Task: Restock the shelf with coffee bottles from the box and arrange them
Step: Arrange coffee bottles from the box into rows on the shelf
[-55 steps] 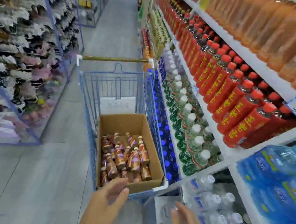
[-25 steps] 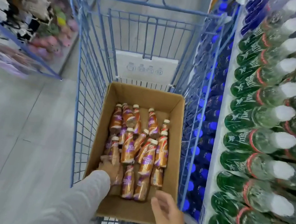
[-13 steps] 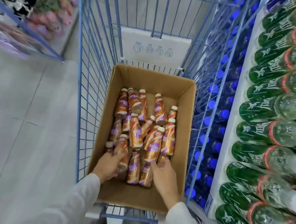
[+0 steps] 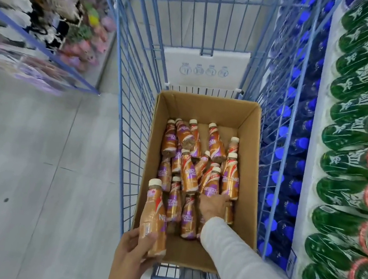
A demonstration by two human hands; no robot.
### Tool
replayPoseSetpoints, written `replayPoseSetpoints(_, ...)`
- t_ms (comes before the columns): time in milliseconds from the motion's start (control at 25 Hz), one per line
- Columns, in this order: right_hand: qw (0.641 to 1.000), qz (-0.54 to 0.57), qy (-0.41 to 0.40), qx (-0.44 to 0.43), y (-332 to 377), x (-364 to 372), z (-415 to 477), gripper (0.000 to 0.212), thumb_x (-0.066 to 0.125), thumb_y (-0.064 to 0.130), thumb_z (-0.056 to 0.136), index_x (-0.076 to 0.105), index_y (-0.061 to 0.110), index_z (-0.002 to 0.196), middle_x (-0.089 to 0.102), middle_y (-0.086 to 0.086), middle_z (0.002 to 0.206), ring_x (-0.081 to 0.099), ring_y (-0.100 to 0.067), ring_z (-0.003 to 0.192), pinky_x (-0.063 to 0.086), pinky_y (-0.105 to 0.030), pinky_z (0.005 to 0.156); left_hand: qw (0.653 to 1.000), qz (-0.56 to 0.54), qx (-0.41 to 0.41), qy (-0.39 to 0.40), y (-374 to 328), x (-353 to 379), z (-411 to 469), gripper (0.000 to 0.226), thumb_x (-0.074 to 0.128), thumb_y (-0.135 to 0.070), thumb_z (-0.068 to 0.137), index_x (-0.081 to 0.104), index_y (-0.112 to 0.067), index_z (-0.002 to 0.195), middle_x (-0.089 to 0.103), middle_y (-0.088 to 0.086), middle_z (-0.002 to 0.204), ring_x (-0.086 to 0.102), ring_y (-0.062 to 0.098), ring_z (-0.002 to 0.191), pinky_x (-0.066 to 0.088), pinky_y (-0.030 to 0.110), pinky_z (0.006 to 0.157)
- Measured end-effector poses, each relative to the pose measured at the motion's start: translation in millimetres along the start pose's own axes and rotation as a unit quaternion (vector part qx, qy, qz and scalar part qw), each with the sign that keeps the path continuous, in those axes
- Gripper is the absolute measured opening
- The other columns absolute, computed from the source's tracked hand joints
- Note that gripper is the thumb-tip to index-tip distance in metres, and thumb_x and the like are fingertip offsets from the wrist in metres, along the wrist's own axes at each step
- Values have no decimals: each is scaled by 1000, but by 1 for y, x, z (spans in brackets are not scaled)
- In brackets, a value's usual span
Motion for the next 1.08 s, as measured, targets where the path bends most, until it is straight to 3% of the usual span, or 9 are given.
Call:
replayPoseSetpoints(80,986,127,102,31,-8,-8,-19,67,80,30,75,46,9,130,63,-9,119,64,-32,111,51,-42,96,1000,1,18,11,-12,3,-11,46,79,-14,78,56,-9,118,64,15,115,67,37,99,60,47,75)
replayPoseSetpoints(200,912,307,268,50,-8,-24,-78,62,85,25,76,55,18,130,71,-12,117,68,-32,109,53,-51,100,998,-2,41,56,-33,8,-31,47,81,-11,74,59,-10,115,65,16,117,67,38,101,60,50,81)
replayPoseSetpoints(360,860,398,315,-44,-1,-65,-161,49,79,12,82,60,13,127,74,-14,114,70,-33,110,51,-53,102,980,14,70,185,-61,21,-69,57,81,-16,67,63,-5,119,74,17,109,73,35,99,59,49,86)
replayPoseSetpoints(480,866,410,236,-159,7,-102,-216,69,88,22,69,57,19,131,75,-5,115,72,-24,105,53,-49,98,953,46,115,276,-81,35,-104,50,74,-11,72,64,-2,120,76,17,105,75,29,87,58,45,84)
replayPoseSetpoints(600,854,456,127,-216,-2,-136,-258,78,92,31,56,57,20,126,77,-2,108,75,-22,97,55,-41,86,921,66,158,350,-97,45,-134,51,72,-7,68,63,2,117,74,20,105,71,30,84,55,49,85)
replayPoseSetpoints(800,812,526,-5,-252,-66,-181,-334,79,91,36,50,53,22,118,77,0,99,75,-19,87,54,-35,80,848,136,188,476,-88,56,-191,40,73,-7,71,66,-2,110,73,19,105,70,27,83,57,38,70)
replayPoseSetpoints(960,768,579,-91,-258,-143,-207,-387,61,89,21,69,53,16,118,77,-1,93,74,-14,79,55,-26,65,789,208,170,553,-43,62,-245,42,73,-7,65,68,-1,106,72,18,98,69,24,76,57,37,68)
replayPoseSetpoints(1080,743,599,-162,-249,-207,-226,-419,65,86,24,58,54,15,114,76,1,83,73,-12,70,53,-25,59,727,282,161,605,8,66,-288,45,73,-6,64,66,1,107,71,15,90,68,23,68,57,31,54)
Point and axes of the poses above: each hand's wrist, its own z-axis towards the middle knuckle, its own x-axis out of the palm, y = z × x, the point moved 7 cm from there along z, towards the middle knuckle
